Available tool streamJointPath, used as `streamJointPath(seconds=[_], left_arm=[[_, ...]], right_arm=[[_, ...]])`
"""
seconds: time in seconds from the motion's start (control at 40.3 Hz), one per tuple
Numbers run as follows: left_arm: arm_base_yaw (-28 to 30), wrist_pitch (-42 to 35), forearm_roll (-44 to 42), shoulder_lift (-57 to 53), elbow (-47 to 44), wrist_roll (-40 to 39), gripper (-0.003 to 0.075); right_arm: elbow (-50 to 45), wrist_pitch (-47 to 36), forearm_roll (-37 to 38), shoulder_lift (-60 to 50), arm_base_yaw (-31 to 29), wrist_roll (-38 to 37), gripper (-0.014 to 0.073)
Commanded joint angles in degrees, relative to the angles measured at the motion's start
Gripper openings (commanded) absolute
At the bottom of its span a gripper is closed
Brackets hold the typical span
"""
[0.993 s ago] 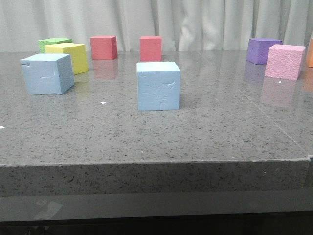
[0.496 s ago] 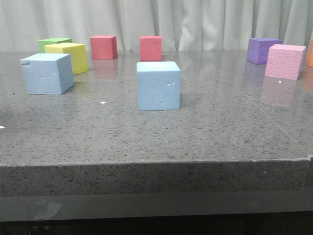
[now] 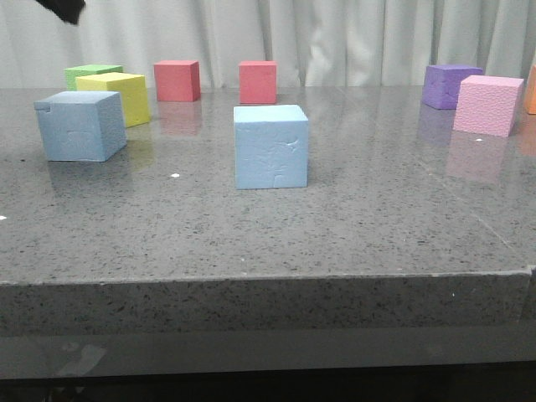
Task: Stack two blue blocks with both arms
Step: 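Grasp the other light-blue cube with the left gripper and lift it, then carry the held cube over the placed light-blue cube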
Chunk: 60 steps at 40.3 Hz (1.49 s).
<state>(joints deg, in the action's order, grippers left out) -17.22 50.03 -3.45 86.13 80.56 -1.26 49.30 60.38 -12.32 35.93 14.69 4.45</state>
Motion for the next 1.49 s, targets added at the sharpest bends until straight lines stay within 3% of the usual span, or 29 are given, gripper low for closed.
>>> streamJointPath(seconds=[0.0, 0.323, 0.695, 0.769, 0.968, 1.166, 1.315, 1.464], left_arm=[[-0.4, 0.0, -0.3, 2.2, 4.7, -0.2, 0.0601], [-0.4, 1.9, 0.2, 11.4, 10.6, -1.3, 0.06], [-0.4, 2.2, 0.2, 15.9, 10.6, -5.2, 0.0594], [-0.4, 2.2, 0.4, 16.1, 10.6, -5.2, 0.0555], [-0.4, 1.5, 0.4, 16.1, 10.6, -5.2, 0.036], [-0.4, 3.1, 0.6, 16.0, 11.0, -5.1, 0.0283], [-0.4, 7.8, 4.2, 15.8, 15.1, 0.9, 0.0283], [-0.9, 13.9, 13.3, 15.8, 22.1, 12.3, 0.0283]], right_arm=[[1.5, -3.7, 0.1, 0.1, -0.3, 0.1, 0.0647], [1.5, -3.7, 0.1, 0.1, -0.3, 0.1, 0.0647], [1.5, -3.7, 0.1, 0.1, -0.3, 0.1, 0.0647], [1.5, -3.7, 0.1, 0.1, -0.3, 0.1, 0.0647], [1.5, -3.7, 0.1, 0.1, -0.3, 0.1, 0.0647], [1.5, -3.7, 0.1, 0.1, -0.3, 0.1, 0.0647], [1.5, -3.7, 0.1, 0.1, -0.3, 0.1, 0.0647], [1.5, -3.7, 0.1, 0.1, -0.3, 0.1, 0.0647]])
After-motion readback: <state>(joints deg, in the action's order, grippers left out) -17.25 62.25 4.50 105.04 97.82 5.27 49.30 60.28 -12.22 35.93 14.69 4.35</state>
